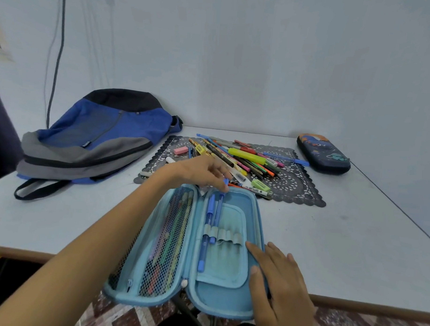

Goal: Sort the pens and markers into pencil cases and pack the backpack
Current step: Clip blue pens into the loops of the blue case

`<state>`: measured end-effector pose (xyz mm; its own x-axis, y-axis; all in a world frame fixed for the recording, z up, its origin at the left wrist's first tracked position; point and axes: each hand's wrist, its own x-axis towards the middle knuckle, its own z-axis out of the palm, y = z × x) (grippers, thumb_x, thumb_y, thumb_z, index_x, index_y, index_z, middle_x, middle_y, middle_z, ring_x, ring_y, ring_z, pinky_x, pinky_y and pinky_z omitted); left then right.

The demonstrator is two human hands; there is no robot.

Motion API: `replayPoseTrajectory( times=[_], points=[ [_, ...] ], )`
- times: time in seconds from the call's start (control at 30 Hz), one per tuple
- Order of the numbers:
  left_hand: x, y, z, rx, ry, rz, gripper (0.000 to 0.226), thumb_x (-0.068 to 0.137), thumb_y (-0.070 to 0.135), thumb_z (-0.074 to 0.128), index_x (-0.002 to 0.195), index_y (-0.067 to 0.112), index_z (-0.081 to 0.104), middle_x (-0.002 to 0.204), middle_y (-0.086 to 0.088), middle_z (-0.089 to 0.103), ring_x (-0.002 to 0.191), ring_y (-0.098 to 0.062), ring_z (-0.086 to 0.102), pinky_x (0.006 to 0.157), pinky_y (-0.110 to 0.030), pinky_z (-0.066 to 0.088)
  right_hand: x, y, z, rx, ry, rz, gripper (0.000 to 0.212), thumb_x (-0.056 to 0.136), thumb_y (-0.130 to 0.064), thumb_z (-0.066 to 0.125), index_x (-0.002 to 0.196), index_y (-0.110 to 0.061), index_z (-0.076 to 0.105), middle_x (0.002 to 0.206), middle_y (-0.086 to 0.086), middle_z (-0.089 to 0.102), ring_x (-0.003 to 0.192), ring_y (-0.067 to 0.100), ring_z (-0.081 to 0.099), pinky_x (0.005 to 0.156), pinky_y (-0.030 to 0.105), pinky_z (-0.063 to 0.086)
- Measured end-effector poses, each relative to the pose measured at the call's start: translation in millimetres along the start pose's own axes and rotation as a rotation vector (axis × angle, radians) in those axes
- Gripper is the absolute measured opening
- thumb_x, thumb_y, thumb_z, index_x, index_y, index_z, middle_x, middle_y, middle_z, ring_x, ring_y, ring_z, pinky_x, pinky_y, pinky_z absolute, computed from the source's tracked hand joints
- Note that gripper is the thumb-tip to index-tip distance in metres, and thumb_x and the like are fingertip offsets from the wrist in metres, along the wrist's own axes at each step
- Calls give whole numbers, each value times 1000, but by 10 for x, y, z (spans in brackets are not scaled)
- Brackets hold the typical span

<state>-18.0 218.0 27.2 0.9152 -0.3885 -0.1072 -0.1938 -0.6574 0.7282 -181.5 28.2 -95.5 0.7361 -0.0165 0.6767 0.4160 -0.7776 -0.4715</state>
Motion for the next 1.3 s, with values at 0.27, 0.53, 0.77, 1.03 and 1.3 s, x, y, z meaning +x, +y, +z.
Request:
replayPoseTrajectory(
  times=[0.27,0.53,0.77,1.03,1.3],
  points=[
    [-34,-17,34,159,-19,64,26,73,28,84,94,16,76,58,21,58,59,3,52,60,-10,39,1,-11,1,-12,-1,10,41,86,-32,40,114,-26,69,110,-1,69,115,8,49,104,33,29],
    [-134,4,55,301,-138,86,30,59,57,84,77,35,74,100,-21,68,99,-36,61,90,-48,49,5,-18,8,-26,7,18,42,86,-32,40,115,-24,70,109,-2,70,115,8,49,103,33,29],
    [-141,-21,32,318,-155,83,27,58,55,84,76,39,73,103,-14,69,102,-34,62,94,-58,49,2,-22,7,-35,8,12,43,86,-31,40,114,-23,71,108,-2,70,114,8,49,103,33,29],
    [-148,1,39,328,-177,65,21,68,45,83,82,34,72,104,-11,70,105,-29,62,96,-47,47,16,-18,-2,-43,-3,4,44,85,-32,40,113,-22,72,107,0,71,113,9,49,101,33,29],
    [-28,-7,64,221,-9,100,32,87,46,66,95,15,71,84,-4,68,72,-14,57,69,-27,46,33,13,-1,-64,-8,-37,44,83,-32,41,112,-21,72,105,1,71,112,11,50,99,34,31]
  ],
)
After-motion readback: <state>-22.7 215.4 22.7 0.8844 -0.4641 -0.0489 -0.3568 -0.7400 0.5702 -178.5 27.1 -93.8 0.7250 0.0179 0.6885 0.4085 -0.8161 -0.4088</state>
